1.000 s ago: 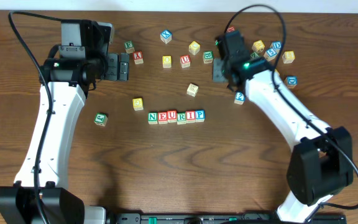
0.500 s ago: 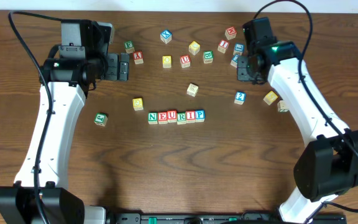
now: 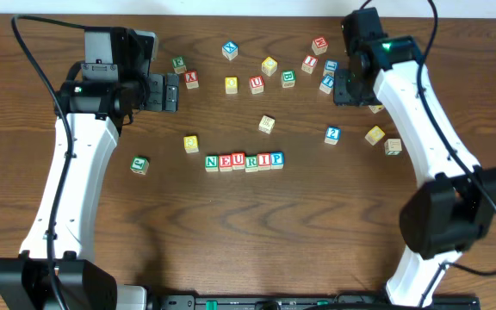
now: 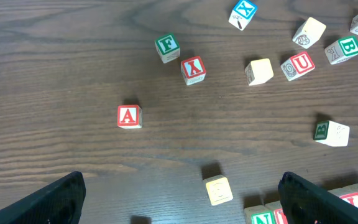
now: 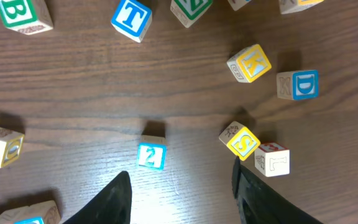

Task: Spell out NEURIPS
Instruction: 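Move the right gripper up to the yellow S block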

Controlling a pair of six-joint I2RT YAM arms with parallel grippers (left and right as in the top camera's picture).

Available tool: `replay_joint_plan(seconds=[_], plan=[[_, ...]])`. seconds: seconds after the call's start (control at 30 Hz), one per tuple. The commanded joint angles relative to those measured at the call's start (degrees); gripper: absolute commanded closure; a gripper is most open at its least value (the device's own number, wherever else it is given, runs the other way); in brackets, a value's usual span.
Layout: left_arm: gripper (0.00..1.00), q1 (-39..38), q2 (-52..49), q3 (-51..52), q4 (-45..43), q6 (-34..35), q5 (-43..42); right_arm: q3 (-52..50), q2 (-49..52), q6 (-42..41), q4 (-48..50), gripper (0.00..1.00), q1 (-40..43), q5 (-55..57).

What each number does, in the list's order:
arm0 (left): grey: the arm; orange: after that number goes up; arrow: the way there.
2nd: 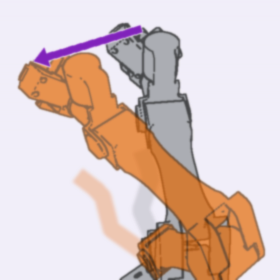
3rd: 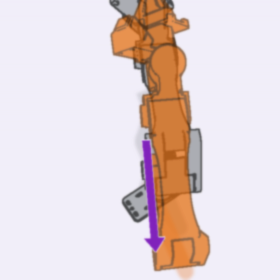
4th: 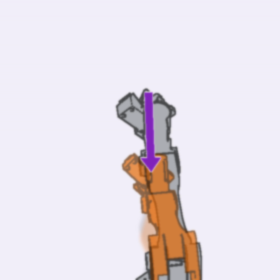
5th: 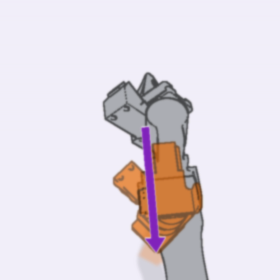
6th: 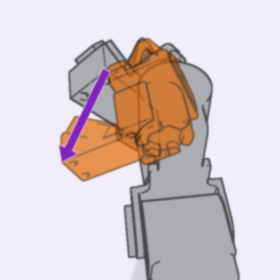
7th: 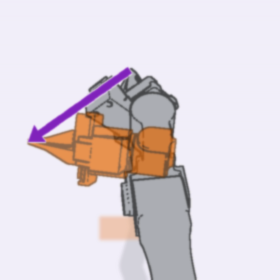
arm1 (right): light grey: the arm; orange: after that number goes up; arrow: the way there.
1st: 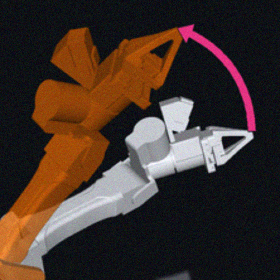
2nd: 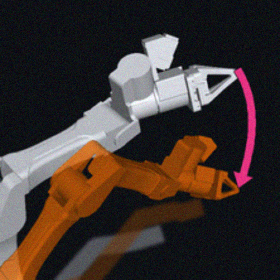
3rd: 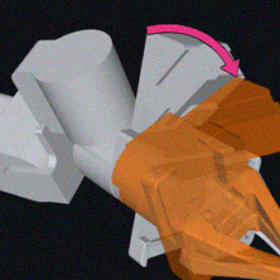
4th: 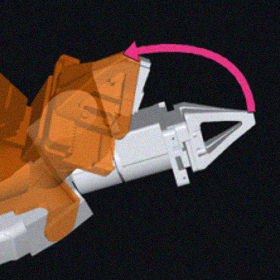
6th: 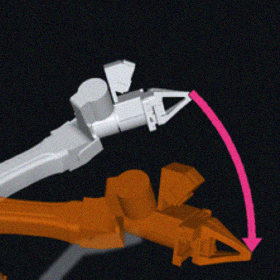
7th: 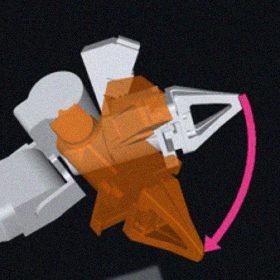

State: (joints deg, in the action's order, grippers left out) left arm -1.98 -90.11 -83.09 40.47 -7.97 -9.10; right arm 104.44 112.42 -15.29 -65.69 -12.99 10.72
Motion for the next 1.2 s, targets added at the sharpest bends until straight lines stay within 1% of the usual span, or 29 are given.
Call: replay_joint_plan(seconds=[0.0, 0.13, 0.3, 0.47, 0.97, 1.07, 1.1, 1.17], plan=[[0.02, 0.2, 0.2, -1.5, 0.0, -0.6, -0.3, 4.7, 4.3, -1.3, -1.7, 0.54, 0.2, -0.4], [0.02, 0.2, 0.2, -1.5, 0.0, -0.6, -0.3, 5.0, 4.9, -3.3, -0.9, 0.54, 0.2, -0.7], [0.02, 0.2, 0.3, -1.5, 0.0, -0.6, -0.3, 5.4, 4.9, -3.3, -1.2, 0.53, 0.2, -1.2], [0.02, 0.2, 0.2, -1.5, 0.0, -0.6, -0.3, 5.4, 4.9, -3.9, -2.6, 0.49, 0.6, -1.2], [0.02, 0.2, 0.2, -1.5, 0.0, -0.6, -0.3, 5.4, 4.9, -6.2, -4.7, 0.49, 0.7, -0.9], [0.02, 0.2, 0.2, -1.5, 0.0, -0.6, -0.3, 5.4, 4.9, -9.2, -6.3, 0.51, 0.7, 1.3], [0.02, 0.2, 0.2, -1.5, 0.0, -0.6, -0.3, 5.4, 4.9, -11.5, -7.3, 0.52, 0.7, 2.9], [0.02, 0.2, 0.2, -1.5, 0.0, -0.6, -0.3, 5.4, 4.9, -15.2, -8.6, 0.49, 0.7, 4.9]])
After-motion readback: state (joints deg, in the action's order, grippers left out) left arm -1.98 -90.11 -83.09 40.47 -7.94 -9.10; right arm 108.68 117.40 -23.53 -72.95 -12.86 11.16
